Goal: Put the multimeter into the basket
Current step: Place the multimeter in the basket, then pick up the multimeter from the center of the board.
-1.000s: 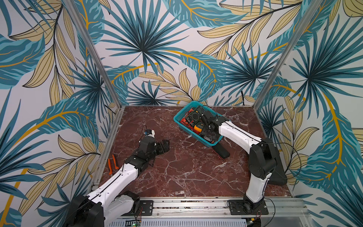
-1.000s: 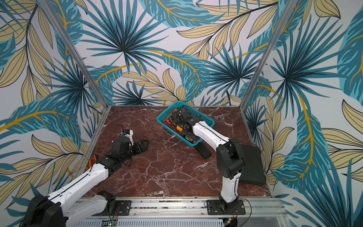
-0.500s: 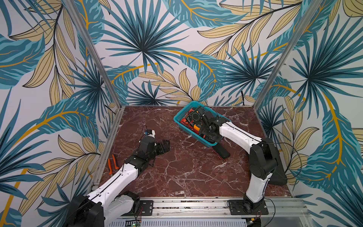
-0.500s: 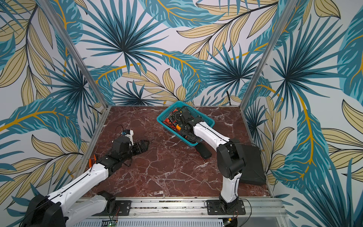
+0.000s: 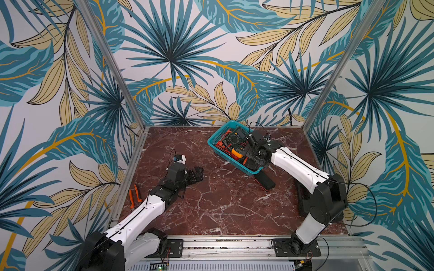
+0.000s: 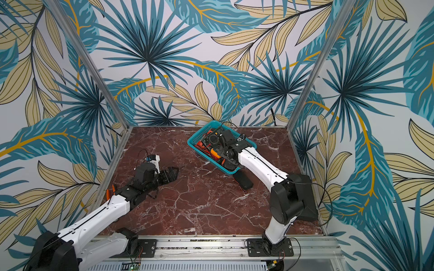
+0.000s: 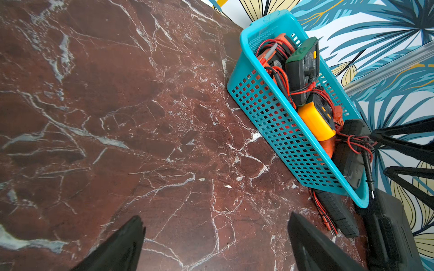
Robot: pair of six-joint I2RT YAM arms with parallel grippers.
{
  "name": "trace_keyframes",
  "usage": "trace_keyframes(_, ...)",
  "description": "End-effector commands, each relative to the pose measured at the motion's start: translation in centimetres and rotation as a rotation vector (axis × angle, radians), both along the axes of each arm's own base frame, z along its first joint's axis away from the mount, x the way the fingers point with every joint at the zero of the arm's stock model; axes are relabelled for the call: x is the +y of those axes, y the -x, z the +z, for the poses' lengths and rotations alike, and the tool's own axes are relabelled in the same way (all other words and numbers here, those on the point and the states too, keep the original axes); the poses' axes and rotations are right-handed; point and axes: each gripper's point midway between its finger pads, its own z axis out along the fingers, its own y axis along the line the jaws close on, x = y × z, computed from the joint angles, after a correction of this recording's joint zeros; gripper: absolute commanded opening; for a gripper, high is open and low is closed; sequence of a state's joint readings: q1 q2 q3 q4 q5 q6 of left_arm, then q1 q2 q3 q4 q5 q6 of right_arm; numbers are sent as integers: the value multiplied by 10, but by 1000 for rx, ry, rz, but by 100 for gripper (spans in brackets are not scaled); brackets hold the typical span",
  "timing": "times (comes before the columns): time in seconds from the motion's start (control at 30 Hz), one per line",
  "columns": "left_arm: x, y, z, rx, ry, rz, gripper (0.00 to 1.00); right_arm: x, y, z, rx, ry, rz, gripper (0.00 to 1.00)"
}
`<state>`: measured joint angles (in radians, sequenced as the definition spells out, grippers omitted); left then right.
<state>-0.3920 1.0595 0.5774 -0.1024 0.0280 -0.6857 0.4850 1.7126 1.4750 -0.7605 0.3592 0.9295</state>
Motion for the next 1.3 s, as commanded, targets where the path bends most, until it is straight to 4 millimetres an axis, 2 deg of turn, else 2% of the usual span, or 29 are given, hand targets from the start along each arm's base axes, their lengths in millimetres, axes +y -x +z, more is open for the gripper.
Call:
trace_keyframes(0.0, -3, -2, 1, -10, 14, -9, 100, -10, 4, -4, 11, 57, -2, 90)
trace_keyframes(0.13, -2, -2, 2, -10, 17, -8, 100, -11, -3, -8, 18, 94, 9, 75)
trace_keyframes(0.27, -2, -2, 4, -14, 18, -6, 100, -17, -7, -20, 48, 115, -3, 73)
trace_keyframes(0.4, -2, -2, 3, -11, 17, -7, 100, -23, -11, -31, 73, 111, -27, 59)
trace_keyframes(0.47, -3, -2, 3, -11, 18, -9, 100, -28, -10, -33, 74, 112, -54, 53)
trace_keyframes(0.6, -3, -2, 2, -8, 14, -11, 100, -36, -11, -31, 48, 107, -115, 49)
trace_keyframes(0.83, -4, -1, 2, -10, 16, -18, 100, -24, -13, -42, 5, -37, -176, 51)
trace_keyframes(1.0, -4, -1, 2, -9, 16, -19, 100, -10, -10, -51, -3, -143, -179, 60)
trace_keyframes(1.27, -5, -1, 2, -11, 23, -23, 100, -12, -2, -37, -12, -139, -156, 70)
